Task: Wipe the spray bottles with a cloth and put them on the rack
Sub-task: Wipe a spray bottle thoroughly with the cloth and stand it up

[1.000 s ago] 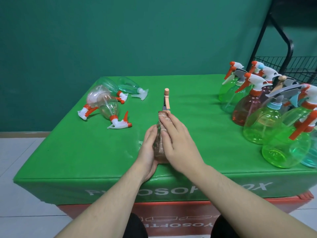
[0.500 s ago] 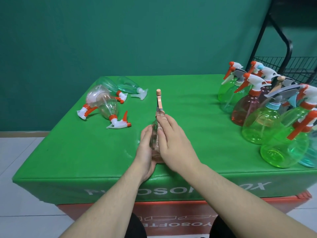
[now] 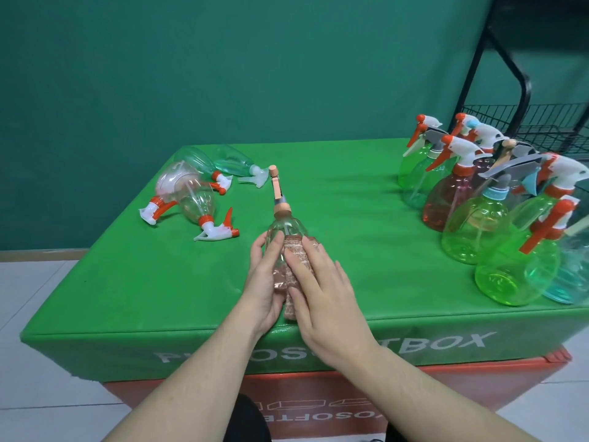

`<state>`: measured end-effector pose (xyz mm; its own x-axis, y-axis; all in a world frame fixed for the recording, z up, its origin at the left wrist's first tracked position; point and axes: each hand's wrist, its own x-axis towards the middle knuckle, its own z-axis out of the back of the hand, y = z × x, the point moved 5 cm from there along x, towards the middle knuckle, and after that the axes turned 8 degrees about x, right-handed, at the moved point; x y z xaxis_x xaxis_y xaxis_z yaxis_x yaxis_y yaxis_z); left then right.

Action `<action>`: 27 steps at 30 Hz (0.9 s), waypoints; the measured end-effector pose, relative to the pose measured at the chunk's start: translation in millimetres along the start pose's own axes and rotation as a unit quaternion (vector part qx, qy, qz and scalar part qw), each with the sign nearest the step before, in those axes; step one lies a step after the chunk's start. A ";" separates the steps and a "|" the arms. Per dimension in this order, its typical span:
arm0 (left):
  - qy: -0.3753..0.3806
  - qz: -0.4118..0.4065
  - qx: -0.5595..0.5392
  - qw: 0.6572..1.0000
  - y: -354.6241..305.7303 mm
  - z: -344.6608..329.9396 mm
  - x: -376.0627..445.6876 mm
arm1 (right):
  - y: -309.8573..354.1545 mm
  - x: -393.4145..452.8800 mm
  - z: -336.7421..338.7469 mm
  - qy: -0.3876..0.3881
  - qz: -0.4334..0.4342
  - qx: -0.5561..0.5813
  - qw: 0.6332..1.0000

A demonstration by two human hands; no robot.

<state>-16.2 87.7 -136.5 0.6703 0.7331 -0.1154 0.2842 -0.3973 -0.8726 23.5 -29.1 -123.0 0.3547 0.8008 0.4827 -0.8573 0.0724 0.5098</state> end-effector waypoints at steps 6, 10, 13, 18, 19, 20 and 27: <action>0.050 0.028 0.039 0.998 7.6 0.3 5.7 | 5.7 10.3 3.4 -0.018 0.009 0.006 1.000; 0.064 0.022 0.074 0.995 9.5 -3.3 7.5 | 7.9 31.2 11.9 -0.046 0.002 0.027 0.999; 0.053 0.009 0.098 0.994 7.4 -5.0 6.9 | 2.0 47.7 16.3 -0.044 -0.035 0.072 0.996; 0.044 0.022 0.092 0.995 6.9 -6.2 4.5 | -7.0 71.3 22.3 -0.024 -0.121 0.151 0.981; 0.039 0.024 0.083 0.995 6.6 -5.4 4.7 | -6.6 73.5 21.8 -0.022 -0.131 0.153 0.979; 0.037 0.026 0.074 0.996 5.7 -5.3 4.0 | -6.0 74.4 21.0 -0.022 -0.139 0.154 0.978; 0.023 0.029 0.067 0.997 6.2 0.4 5.4 | 0.3 61.3 14.9 -0.031 -0.122 0.145 0.981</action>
<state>-11.1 89.4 -142.8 0.7153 0.6829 -0.1483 0.1523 -0.3595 -0.9206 50.6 11.2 -82.6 0.5658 0.7422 0.3591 -0.6050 0.0778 0.7924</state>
